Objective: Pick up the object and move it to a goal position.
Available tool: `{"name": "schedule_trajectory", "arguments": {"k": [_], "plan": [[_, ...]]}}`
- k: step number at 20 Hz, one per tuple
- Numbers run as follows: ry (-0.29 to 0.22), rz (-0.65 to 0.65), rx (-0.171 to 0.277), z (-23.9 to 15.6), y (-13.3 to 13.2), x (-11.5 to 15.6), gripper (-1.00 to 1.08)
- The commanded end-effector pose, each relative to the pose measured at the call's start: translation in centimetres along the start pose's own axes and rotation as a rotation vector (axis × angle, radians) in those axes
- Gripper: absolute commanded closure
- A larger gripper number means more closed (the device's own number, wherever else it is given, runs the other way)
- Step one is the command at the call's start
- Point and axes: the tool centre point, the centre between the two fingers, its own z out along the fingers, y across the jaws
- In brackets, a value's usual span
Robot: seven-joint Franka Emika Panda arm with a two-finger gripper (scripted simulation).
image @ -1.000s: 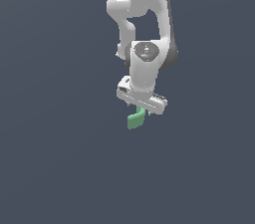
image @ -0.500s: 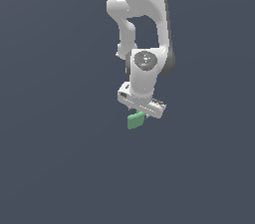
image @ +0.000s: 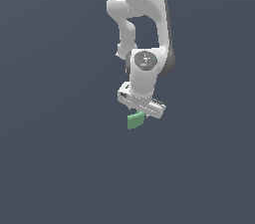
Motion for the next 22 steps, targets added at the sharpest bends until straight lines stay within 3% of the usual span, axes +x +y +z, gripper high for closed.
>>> {"name": "schedule_trajectory", "arguments": {"k": [1, 11, 22], "plan": [[0.0, 0.0, 0.0, 0.0, 0.0, 0.0, 1.08], [0.0, 0.0, 0.0, -3.6, 0.5, 1.3, 1.08], [0.0, 0.0, 0.0, -12.9, 1.8, 4.9, 1.08]]}}
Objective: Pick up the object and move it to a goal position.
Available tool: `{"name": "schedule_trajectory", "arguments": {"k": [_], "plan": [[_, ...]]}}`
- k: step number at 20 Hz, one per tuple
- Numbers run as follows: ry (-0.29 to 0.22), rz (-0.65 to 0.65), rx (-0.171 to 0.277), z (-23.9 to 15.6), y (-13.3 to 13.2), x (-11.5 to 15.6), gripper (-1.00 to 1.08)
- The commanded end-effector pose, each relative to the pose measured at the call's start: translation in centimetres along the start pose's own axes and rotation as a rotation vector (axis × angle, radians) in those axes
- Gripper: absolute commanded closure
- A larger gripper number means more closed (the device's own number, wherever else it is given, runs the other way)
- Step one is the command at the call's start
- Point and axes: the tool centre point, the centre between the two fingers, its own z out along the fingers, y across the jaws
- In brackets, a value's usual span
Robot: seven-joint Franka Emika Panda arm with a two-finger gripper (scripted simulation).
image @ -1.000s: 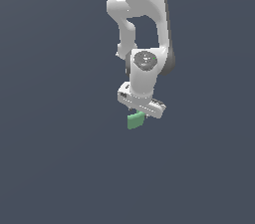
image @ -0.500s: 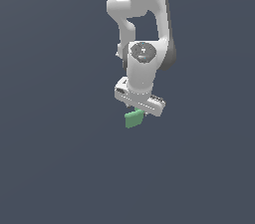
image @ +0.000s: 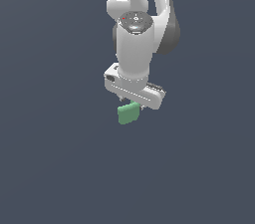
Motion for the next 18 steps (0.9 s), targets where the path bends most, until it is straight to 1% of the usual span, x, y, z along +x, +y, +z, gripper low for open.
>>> {"name": "schedule_trajectory", "arguments": {"k": [1, 5, 9, 13, 18], "plan": [[0.0, 0.0, 0.0, -2.2, 0.3, 0.8, 1.08], [0.0, 0.0, 0.0, -4.9, 0.6, 2.0, 1.08], [0.0, 0.0, 0.0, -6.7, 0.8, 2.7, 1.08], [0.0, 0.0, 0.0, -7.7, 0.9, 3.2, 1.08], [0.0, 0.0, 0.0, -7.8, 0.8, 3.3, 1.08]]}}
